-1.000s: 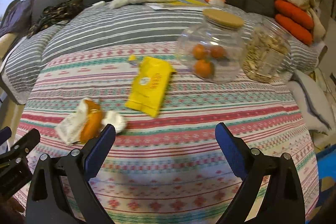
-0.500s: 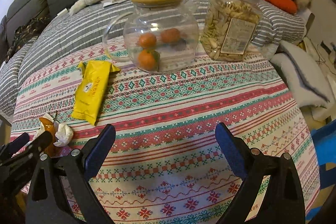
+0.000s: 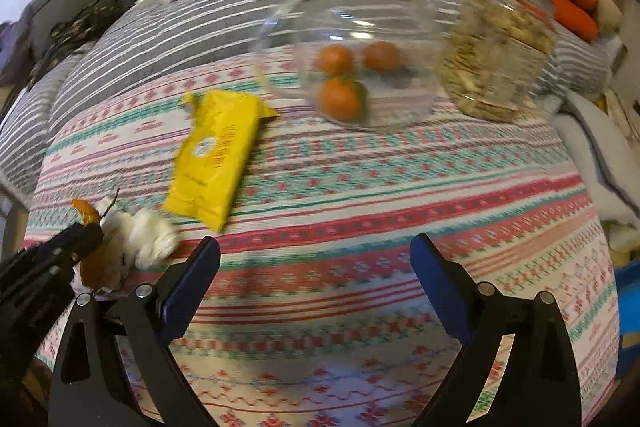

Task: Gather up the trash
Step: 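Grasp the orange peel with the left tool, then grasp the crumpled white tissue with the right tool while the left holds the peel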

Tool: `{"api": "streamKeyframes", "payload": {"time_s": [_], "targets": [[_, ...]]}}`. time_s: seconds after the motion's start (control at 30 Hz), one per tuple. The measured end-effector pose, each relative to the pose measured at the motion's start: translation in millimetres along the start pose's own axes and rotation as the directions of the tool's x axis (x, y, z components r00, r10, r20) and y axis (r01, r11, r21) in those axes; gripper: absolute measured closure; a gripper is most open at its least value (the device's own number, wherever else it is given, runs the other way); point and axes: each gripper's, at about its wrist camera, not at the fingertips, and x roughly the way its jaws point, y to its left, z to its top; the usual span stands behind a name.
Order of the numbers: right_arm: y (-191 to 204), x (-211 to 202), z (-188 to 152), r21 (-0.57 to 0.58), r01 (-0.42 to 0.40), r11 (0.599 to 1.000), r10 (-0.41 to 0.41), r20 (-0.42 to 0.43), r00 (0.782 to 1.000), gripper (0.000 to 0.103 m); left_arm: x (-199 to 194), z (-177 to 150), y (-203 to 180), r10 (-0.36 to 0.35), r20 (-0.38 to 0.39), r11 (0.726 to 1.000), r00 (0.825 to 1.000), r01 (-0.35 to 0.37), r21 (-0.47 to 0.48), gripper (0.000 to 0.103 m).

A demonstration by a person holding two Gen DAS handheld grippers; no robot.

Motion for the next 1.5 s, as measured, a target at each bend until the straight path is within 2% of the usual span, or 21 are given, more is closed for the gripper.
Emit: {"api": "streamKeyframes", "payload": {"time_s": [0.07, 0.23, 0.33, 0.5, 0.7, 0.77, 0.9, 1.17, 1.5], "targets": [[12, 0, -1, -0.043, -0.025, 0.999, 0.026, 0.007, 1.0, 0.01, -10, 0, 8, -0.026, 0.006, 0.999, 1.0, 0.026, -0.02, 0.088], [44, 3, -8, -0.132, -0.092, 0.987, 0.093, -0.003, 0.996, 0.01, -32, 1, 20, -0.033, 0.042, 0.999, 0.999, 0.034, -0.037, 0.088], [61, 8, -12, -0.159, -0.137, 0.978, 0.135, -0.028, 0.991, 0.02, -43, 1, 26, -0.033, 0.067, 0.998, 0.997, 0.036, -0.05, 0.088], [74, 19, -11, -0.086, -0.236, 0.968, 0.228, -0.085, 0.97, 0.031, -58, -3, 39, -0.025, 0.086, 0.997, 0.996, 0.031, -0.067, 0.089], [89, 32, -11, -0.101, -0.246, 0.964, 0.237, -0.092, 0.967, 0.059, -62, -8, 49, -0.019, 0.083, 0.997, 0.996, 0.026, -0.078, 0.089], [88, 33, -12, -0.114, -0.237, 0.965, 0.23, -0.068, 0.971, 0.081, -61, -8, 52, -0.021, 0.081, 0.996, 0.997, 0.028, -0.087, 0.089], [84, 26, -10, -0.111, -0.255, 0.961, 0.253, -0.033, 0.967, 0.085, -62, -8, 53, -0.03, 0.087, 0.994, 0.996, 0.039, -0.098, 0.089], [87, -17, -1, -0.149, -0.251, 0.956, 0.266, 0.088, 0.96, 0.085, -79, -6, 57, -0.035, 0.135, 0.992, 0.99, 0.05, -0.113, 0.089], [101, -58, 3, -0.192, -0.249, 0.949, 0.282, 0.169, 0.944, 0.085, -101, -11, 67, 0.013, 0.185, 0.992, 0.983, 0.011, -0.129, 0.089]]}}
